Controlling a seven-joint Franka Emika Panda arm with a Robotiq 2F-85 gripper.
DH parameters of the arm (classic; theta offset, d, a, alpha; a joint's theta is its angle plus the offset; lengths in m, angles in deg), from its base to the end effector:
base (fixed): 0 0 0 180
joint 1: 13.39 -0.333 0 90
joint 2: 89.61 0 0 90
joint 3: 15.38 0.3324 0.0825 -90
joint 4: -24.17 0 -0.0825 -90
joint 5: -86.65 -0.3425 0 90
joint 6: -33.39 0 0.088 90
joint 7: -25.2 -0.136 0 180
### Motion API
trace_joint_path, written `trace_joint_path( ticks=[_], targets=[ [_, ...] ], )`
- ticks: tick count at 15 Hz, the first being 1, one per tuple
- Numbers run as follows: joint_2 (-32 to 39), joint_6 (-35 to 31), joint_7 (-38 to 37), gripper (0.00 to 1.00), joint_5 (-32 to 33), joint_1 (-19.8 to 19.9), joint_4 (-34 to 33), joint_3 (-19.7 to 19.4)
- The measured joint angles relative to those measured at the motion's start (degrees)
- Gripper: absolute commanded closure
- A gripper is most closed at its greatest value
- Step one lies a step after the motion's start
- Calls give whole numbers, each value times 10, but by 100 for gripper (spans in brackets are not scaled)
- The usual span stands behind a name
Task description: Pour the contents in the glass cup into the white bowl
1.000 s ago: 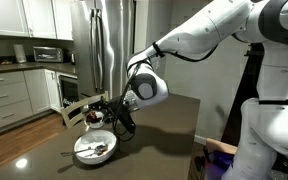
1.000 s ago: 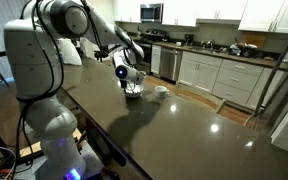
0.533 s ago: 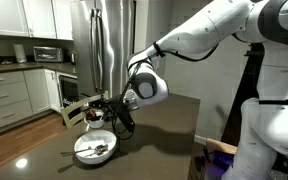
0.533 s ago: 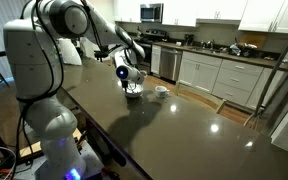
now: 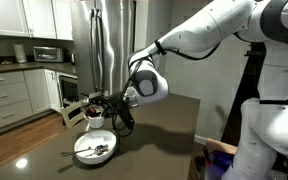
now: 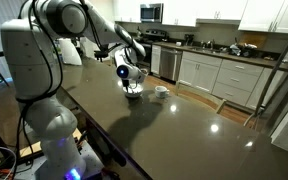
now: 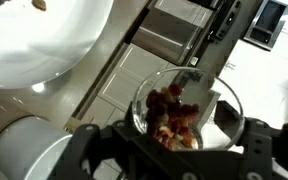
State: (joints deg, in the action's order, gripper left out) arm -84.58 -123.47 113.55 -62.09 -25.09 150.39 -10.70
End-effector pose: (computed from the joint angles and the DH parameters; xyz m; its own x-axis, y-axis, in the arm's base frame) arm 0.5105 0.1347 0.3702 0.5672 -0.7410 0.3594 -0.0972 -0.4936 -0.8643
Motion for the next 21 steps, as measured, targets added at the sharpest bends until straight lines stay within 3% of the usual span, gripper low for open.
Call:
trace_joint_path(
  ticks=[21],
  targets=[
    [-50,10,7,46,0,0,10,-36]
  ],
)
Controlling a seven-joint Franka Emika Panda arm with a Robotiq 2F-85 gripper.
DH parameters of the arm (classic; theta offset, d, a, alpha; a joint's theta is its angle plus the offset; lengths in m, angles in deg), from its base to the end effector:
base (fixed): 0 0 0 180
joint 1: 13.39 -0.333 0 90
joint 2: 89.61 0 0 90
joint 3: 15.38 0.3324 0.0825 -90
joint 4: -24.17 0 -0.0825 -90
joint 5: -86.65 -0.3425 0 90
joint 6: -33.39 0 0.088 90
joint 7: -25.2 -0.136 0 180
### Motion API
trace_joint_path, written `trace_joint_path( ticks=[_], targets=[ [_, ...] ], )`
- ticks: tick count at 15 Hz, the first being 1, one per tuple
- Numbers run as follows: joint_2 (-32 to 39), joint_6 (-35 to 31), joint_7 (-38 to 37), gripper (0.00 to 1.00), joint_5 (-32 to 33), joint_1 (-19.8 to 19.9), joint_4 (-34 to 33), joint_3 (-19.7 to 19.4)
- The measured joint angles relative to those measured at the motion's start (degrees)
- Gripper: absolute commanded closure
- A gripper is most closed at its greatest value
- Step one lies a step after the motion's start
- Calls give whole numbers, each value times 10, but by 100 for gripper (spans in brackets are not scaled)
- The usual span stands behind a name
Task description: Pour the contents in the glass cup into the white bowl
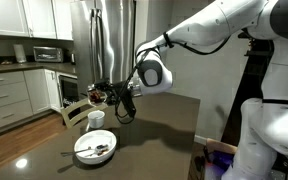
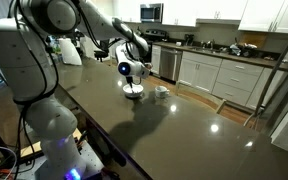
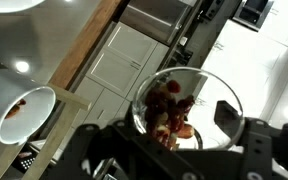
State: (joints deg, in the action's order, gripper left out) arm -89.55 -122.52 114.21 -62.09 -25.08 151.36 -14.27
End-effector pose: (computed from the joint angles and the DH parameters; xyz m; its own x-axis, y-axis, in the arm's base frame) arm 0.5099 0.1026 0.4099 0.4949 -0.7724 0.3980 -0.0474 -0.4813 -0.8753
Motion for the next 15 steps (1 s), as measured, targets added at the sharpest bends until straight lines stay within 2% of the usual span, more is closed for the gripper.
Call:
trace_joint_path(
  ticks=[6,15],
  targets=[
    [-22,0,-1,46,0,0,24,5],
    [-36,-1,-20,46,0,0,43,41]
  ],
)
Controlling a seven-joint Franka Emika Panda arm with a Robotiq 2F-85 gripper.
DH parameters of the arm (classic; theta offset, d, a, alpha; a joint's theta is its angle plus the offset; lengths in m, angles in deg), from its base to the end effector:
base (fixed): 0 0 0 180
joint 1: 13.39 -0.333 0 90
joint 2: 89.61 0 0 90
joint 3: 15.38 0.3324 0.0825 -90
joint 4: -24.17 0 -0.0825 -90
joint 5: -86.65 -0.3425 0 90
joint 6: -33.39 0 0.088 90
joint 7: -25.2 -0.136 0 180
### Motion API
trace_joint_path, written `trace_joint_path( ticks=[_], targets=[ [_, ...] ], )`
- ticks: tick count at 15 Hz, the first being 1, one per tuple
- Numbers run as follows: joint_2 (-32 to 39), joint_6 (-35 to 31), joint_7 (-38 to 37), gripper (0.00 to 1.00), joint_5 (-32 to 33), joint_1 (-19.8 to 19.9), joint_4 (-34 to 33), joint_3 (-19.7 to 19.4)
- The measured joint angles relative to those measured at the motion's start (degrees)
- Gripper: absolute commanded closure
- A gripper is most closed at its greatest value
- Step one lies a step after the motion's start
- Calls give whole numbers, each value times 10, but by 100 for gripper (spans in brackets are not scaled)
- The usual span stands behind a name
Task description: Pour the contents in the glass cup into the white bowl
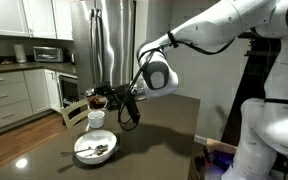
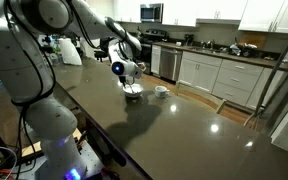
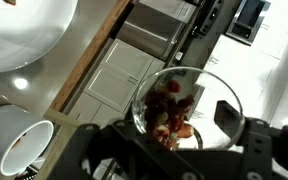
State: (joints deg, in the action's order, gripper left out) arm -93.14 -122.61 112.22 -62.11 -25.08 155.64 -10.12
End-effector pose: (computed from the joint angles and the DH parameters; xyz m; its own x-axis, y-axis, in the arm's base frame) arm 0.4779 0.1324 0.4090 0.5521 -0.7480 0.3683 -0.0420 -0.4662 -0.8837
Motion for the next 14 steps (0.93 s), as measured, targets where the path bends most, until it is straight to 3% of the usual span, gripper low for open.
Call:
trace_joint_path(
  ticks=[14],
  targets=[
    [1,95,28,46,0,13,18,12]
  ],
)
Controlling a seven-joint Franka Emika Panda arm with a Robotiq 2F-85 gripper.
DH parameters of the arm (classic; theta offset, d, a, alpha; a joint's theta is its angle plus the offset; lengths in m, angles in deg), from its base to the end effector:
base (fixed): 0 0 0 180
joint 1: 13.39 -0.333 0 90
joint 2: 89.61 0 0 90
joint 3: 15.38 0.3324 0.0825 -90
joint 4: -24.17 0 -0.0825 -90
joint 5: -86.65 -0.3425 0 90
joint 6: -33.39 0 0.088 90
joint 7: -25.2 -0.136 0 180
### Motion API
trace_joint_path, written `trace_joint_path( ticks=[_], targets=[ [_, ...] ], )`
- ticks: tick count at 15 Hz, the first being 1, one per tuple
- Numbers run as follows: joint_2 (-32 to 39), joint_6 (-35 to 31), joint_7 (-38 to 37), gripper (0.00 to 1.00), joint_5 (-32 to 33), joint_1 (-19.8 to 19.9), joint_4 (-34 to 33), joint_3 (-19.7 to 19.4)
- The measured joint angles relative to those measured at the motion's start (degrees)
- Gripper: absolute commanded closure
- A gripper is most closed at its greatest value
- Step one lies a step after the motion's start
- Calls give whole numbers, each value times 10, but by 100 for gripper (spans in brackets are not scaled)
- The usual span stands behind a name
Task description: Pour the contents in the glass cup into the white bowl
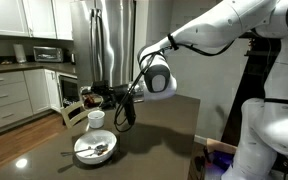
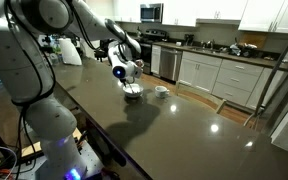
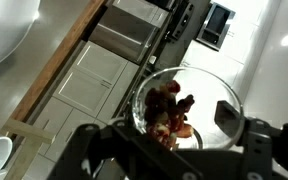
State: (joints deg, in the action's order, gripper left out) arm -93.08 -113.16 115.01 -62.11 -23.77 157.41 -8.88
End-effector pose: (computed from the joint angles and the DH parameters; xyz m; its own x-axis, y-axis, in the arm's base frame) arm 0.4816 0.1474 0.4113 0.5653 -0.7207 0.4014 0.0939 -0.4272 -0.8993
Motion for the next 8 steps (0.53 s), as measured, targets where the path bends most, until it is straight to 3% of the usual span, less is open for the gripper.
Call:
trace_joint_path(
  ticks=[8],
  targets=[
    [5,56,57,46,0,13,24,1]
  ],
)
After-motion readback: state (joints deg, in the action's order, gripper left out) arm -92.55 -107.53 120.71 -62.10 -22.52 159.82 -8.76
